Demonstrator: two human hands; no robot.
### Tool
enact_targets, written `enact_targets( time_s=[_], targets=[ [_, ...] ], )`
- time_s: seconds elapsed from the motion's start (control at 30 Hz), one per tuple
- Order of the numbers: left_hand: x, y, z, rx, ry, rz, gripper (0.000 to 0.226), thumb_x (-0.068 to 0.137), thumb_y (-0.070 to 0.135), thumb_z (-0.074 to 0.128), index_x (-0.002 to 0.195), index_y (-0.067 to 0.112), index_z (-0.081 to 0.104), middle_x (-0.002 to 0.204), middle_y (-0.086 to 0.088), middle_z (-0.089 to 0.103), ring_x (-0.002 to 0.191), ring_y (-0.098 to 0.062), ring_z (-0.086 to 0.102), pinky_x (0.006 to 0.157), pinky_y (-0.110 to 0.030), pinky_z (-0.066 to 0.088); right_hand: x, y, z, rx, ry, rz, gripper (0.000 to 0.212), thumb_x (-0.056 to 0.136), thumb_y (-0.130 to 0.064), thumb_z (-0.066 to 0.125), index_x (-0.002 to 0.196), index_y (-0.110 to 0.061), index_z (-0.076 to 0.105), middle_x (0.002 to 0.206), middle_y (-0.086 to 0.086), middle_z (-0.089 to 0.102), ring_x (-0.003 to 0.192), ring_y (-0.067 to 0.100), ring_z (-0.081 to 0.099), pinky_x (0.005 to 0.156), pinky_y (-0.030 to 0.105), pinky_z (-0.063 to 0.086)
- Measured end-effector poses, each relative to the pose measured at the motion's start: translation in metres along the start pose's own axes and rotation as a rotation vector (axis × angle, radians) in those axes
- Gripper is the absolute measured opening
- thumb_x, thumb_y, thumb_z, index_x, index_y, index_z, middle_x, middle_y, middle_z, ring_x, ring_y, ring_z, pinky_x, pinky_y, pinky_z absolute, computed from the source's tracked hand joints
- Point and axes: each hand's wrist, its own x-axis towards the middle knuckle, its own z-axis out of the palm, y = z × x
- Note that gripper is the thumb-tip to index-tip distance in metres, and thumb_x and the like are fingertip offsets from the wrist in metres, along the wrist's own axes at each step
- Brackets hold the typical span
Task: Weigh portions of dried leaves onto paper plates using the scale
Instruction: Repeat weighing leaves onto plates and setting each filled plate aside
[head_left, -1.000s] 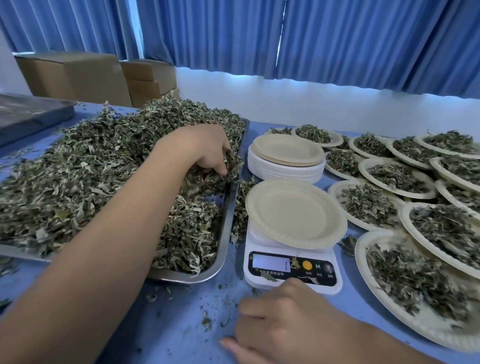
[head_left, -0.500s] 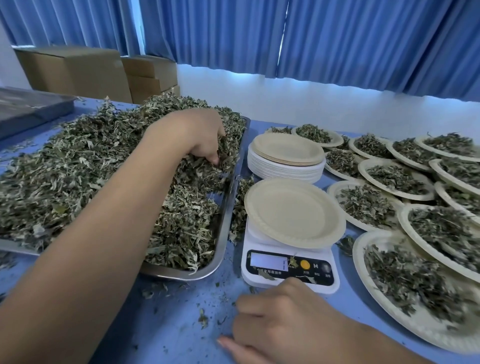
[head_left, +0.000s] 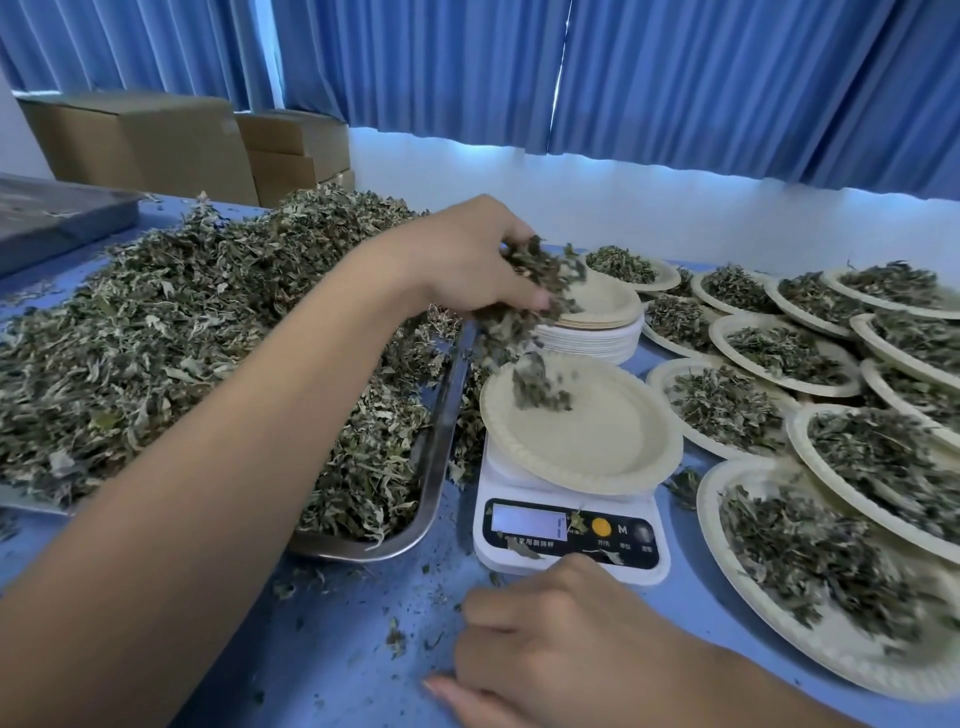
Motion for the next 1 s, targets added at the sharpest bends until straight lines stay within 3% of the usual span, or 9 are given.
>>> enact_targets(
  time_s=[0.17, 0.33, 0.43, 0.5, 0.57, 0.67, 0.77, 0.87, 1.0],
  targets=[
    [0.004, 0.012, 0.033, -0.087, -0.209, 0.033, 0.032, 0.082, 0.038, 0.082, 0.107, 0.021, 0.072, 0.098, 0.004, 0.076, 0.091, -0.019, 0.075, 0.085, -0.045, 0.061, 0.000, 0.000, 0.000, 0.007, -0.001, 0.006, 0.045, 0.107, -0.042, 0.047, 0.064, -0.028, 0.046, 0.062, -0.005, 0.035, 0.049, 0.014, 0.034, 0.045, 0.030, 0.031],
    [0.005, 0.012, 0.038, -0.022, -0.260, 0.067, 0.028, 0.076, 0.047, 0.084, 0.093, 0.027, 0.074, 0.073, 0.010, 0.072, 0.074, -0.017, 0.065, 0.078, -0.036, 0.051, -0.002, 0.000, 0.000, -0.009, -0.012, 0.011, 0.047, 0.107, -0.043, 0.047, 0.063, -0.026, 0.052, 0.061, -0.005, 0.035, 0.048, 0.015, 0.034, 0.043, 0.032, 0.032],
    [0.005, 0.008, 0.029, -0.042, -0.231, 0.041, 0.024, 0.078, 0.046, 0.083, 0.090, 0.027, 0.075, 0.087, -0.006, 0.076, 0.070, -0.018, 0.064, 0.075, -0.046, 0.058, -0.002, -0.001, 0.000, -0.022, -0.013, 0.015, 0.048, 0.106, -0.043, 0.047, 0.061, -0.025, 0.050, 0.060, -0.004, 0.035, 0.048, 0.015, 0.034, 0.043, 0.032, 0.033],
    [0.008, 0.002, 0.022, 0.032, -0.163, 0.028, 0.020, 0.085, 0.046, 0.077, 0.092, 0.027, 0.074, 0.084, -0.003, 0.075, 0.071, -0.017, 0.071, 0.069, -0.038, 0.059, -0.002, -0.001, -0.001, -0.015, -0.013, 0.020, 0.048, 0.106, -0.043, 0.047, 0.062, -0.026, 0.051, 0.061, -0.004, 0.035, 0.048, 0.015, 0.035, 0.043, 0.032, 0.033],
    [0.011, -0.006, 0.013, 0.202, -0.088, 0.019, 0.017, 0.093, 0.042, 0.068, 0.098, 0.026, 0.072, 0.084, 0.005, 0.071, 0.077, -0.017, 0.068, 0.064, -0.028, 0.046, -0.002, -0.001, -0.002, -0.009, -0.019, 0.011, 0.047, 0.107, -0.043, 0.047, 0.063, -0.026, 0.052, 0.062, -0.005, 0.035, 0.048, 0.015, 0.035, 0.043, 0.032, 0.034],
    [0.012, -0.023, -0.003, 0.414, -0.083, -0.065, 0.020, 0.097, 0.029, 0.065, 0.113, 0.019, 0.069, 0.106, 0.004, 0.066, 0.092, -0.018, 0.061, 0.078, -0.029, 0.042, -0.001, -0.001, -0.003, 0.003, -0.019, 0.001, 0.046, 0.106, -0.043, 0.048, 0.064, -0.026, 0.045, 0.063, -0.006, 0.032, 0.048, 0.016, 0.034, 0.043, 0.033, 0.034],
    [0.008, -0.041, -0.016, 0.519, -0.217, -0.196, 0.045, 0.091, 0.032, 0.074, 0.133, 0.022, 0.061, 0.122, 0.001, 0.061, 0.100, -0.019, 0.054, 0.087, -0.035, 0.047, 0.000, 0.000, -0.003, 0.013, -0.004, -0.003, 0.043, 0.106, -0.042, 0.049, 0.068, -0.027, 0.036, 0.065, -0.006, 0.028, 0.048, 0.017, 0.032, 0.042, 0.034, 0.035],
    [0.008, -0.053, -0.020, 0.589, -0.302, -0.276, 0.062, 0.083, 0.038, 0.080, 0.139, 0.029, 0.055, 0.129, -0.001, 0.056, 0.093, -0.018, 0.050, 0.058, -0.022, 0.043, 0.000, 0.000, -0.002, 0.008, -0.009, -0.009, 0.045, 0.106, -0.042, 0.048, 0.065, -0.025, 0.040, 0.064, -0.006, 0.029, 0.048, 0.016, 0.032, 0.042, 0.034, 0.035],
    [0.011, -0.063, -0.009, 0.622, -0.417, -0.349, 0.059, 0.078, 0.037, 0.085, 0.131, 0.029, 0.060, 0.139, -0.002, 0.050, 0.080, -0.011, 0.046, 0.046, -0.019, 0.040, 0.000, 0.000, -0.002, -0.001, -0.006, -0.012, 0.043, 0.106, -0.042, 0.049, 0.070, -0.027, 0.033, 0.065, -0.006, 0.027, 0.048, 0.016, 0.034, 0.042, 0.034, 0.034]
  ],
)
